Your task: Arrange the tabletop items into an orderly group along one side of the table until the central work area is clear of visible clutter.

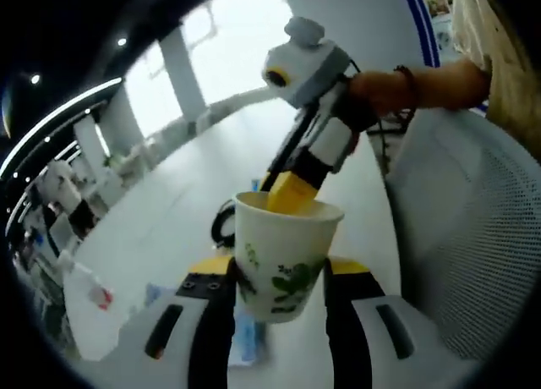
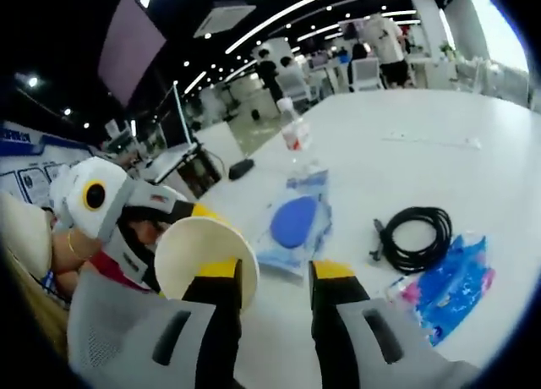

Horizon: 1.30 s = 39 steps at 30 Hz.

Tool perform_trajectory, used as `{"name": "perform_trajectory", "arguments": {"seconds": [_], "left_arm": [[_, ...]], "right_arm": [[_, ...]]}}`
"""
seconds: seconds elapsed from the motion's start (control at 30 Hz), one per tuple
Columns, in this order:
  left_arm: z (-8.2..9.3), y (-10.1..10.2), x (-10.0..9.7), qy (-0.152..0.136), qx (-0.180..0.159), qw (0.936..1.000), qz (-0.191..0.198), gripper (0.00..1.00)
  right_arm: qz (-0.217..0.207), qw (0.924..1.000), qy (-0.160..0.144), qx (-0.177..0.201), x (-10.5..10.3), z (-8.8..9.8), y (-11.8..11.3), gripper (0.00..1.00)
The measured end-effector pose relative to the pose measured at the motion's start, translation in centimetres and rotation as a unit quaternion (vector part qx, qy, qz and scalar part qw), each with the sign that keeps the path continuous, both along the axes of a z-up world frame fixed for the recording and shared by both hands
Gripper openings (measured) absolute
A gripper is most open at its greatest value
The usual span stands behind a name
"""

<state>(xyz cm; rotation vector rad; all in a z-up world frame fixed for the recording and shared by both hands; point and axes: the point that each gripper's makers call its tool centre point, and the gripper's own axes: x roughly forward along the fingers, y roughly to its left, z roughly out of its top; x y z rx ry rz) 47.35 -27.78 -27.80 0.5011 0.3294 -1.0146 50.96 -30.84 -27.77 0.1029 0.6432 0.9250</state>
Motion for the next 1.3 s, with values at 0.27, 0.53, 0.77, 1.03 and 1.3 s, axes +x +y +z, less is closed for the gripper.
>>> {"name": "perform_trajectory", "arguments": {"seconds": [0.27, 0.53, 0.77, 1.03, 1.3], "left_arm": [[-0.4, 0.9, 1.0, 0.017, -0.025, 0.9987, 0.042, 0.39], [-0.2, 1.8, 2.5, 0.032, -0.062, 0.9936, 0.089, 0.38], [-0.6, 2.3, 3.7, 0.037, -0.065, 0.9904, 0.116, 0.38], [-1.4, 3.4, 5.2, 0.043, -0.064, 0.9856, 0.15, 0.38], [-1.9, 4.3, 7.4, 0.045, -0.067, 0.9802, 0.181, 0.38]], "right_arm": [[-0.041, 0.9984, -0.034, -0.018, 1.8, 0.3, -1.5, 0.48], [-0.054, 0.9967, -0.049, -0.035, 2.5, 0.1, -2.3, 0.6], [-0.064, 0.9946, -0.067, -0.047, 3.1, 0.1, -2.8, 0.71], [-0.074, 0.9933, -0.078, -0.044, 3.6, 0.6, -3.5, 0.75], [-0.071, 0.9923, -0.082, -0.06, 3.7, 0.2, -3.8, 0.77]]}}
